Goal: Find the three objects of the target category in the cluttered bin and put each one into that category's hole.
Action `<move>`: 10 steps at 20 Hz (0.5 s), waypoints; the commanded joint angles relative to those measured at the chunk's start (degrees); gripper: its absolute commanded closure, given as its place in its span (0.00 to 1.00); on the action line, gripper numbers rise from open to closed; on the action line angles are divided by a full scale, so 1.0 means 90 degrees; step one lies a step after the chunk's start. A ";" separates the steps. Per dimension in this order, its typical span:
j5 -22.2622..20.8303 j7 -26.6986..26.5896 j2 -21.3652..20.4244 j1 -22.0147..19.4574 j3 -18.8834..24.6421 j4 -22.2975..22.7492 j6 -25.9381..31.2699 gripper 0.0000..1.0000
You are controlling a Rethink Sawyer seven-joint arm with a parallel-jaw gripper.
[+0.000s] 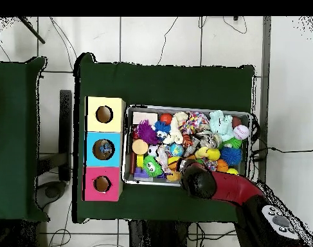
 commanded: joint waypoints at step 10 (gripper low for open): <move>-0.0165 0.0627 0.0298 -0.0119 0.0105 0.0179 -0.0403 0.00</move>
